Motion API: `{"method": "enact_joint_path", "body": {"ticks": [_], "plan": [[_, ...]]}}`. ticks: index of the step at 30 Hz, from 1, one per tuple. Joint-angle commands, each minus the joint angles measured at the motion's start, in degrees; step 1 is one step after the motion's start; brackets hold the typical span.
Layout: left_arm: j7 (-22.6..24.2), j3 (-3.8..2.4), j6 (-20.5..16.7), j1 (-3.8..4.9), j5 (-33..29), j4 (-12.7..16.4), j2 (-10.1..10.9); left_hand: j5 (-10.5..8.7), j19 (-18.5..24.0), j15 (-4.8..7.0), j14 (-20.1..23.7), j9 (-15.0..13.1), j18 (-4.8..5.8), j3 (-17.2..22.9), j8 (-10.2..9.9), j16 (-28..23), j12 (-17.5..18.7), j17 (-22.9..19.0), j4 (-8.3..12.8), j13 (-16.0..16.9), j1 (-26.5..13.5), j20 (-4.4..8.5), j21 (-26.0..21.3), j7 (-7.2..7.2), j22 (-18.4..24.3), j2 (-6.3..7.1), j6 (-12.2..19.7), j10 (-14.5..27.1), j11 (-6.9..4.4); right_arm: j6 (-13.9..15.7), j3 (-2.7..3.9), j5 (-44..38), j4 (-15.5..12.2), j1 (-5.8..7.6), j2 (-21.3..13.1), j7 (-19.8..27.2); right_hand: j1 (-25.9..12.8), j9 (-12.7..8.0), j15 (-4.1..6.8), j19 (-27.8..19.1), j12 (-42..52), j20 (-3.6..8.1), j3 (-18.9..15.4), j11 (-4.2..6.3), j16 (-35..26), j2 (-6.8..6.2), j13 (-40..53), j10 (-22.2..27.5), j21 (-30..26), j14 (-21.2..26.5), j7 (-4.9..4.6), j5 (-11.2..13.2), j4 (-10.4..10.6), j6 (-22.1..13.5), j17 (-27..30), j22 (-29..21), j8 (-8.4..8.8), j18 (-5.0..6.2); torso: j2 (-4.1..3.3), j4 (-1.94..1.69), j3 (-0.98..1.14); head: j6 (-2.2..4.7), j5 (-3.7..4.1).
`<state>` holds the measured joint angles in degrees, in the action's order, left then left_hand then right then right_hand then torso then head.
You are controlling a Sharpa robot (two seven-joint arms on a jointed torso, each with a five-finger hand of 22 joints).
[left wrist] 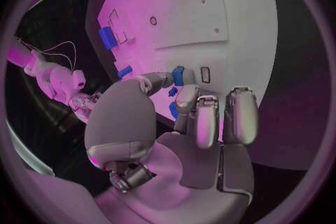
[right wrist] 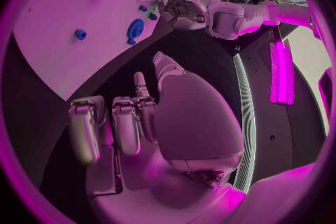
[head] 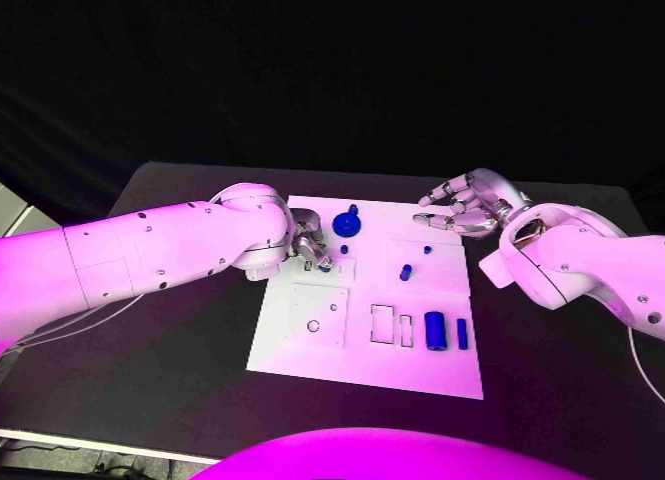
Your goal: Assemble the parts on the task board
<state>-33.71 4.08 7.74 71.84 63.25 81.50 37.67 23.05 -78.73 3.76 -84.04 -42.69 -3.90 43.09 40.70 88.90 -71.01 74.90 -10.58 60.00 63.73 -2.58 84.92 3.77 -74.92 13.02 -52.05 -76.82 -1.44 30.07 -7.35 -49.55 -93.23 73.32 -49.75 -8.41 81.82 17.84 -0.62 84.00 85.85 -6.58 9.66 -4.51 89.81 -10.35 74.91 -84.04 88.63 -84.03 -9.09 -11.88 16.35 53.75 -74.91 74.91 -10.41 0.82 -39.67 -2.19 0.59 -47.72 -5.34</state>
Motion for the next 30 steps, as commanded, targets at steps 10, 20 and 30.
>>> {"method": "enact_joint_path", "body": {"ticks": [10,20,30], "plan": [[-0.93,0.19,4.57,-0.13,-2.01,-1.54,-1.17,1.66,-0.32,0.51,-5.49,0.28,0.65,11.10,-0.06,0.37,-0.79,13.45,11.55,1.00,-0.62,0.12,0.35,-0.87,-1.08,0.36,-1.64,-1.05,0.07,-0.82,0.00,-0.69,-0.05,-0.04,0.04,0.25,-0.40,-0.05,0.48,5.06,-0.21,0.48,0.43,0.22,-0.16,-0.13,11.38,-2.21,-0.45,-5.73,0.05,-0.34,0.03,-0.55,-14.14,13.93,-0.09,-0.34,0.03,-0.05,-0.01,-0.07,0.19],[-0.91,0.19,3.48,-0.12,-2.07,-1.96,-1.53,0.67,-0.40,0.79,-5.52,0.23,0.70,7.28,-0.13,0.40,-1.28,13.53,9.51,1.82,-3.09,0.00,0.19,-1.57,-1.23,0.32,-1.89,-1.86,-0.35,-0.82,0.00,-0.68,-0.08,-0.04,-0.01,0.27,-0.40,-0.05,0.48,5.06,-0.21,0.48,0.43,0.22,-0.16,-0.13,11.38,-2.21,-0.45,-5.73,0.05,-0.34,0.03,-0.55,-14.14,13.93,-0.09,-0.34,0.03,-0.04,-0.06,-0.06,0.28],[-0.91,0.20,3.36,-0.12,-1.97,-2.25,-1.59,0.14,-0.45,1.17,-5.50,0.83,0.70,0.50,-0.85,0.36,-1.22,13.47,5.21,2.01,-5.06,0.15,-0.13,-2.24,-1.15,0.84,-2.62,-1.78,-0.81,-0.78,0.00,-0.67,-0.17,-0.04,-0.10,0.29,-0.42,-0.05,0.49,5.08,-0.22,0.48,0.46,0.22,-0.16,-0.16,11.37,-2.20,-0.42,-5.73,0.05,-0.33,0.03,-0.57,-14.14,13.95,-0.12,-0.35,0.03,-0.06,-0.08,0.06,0.54]]}}
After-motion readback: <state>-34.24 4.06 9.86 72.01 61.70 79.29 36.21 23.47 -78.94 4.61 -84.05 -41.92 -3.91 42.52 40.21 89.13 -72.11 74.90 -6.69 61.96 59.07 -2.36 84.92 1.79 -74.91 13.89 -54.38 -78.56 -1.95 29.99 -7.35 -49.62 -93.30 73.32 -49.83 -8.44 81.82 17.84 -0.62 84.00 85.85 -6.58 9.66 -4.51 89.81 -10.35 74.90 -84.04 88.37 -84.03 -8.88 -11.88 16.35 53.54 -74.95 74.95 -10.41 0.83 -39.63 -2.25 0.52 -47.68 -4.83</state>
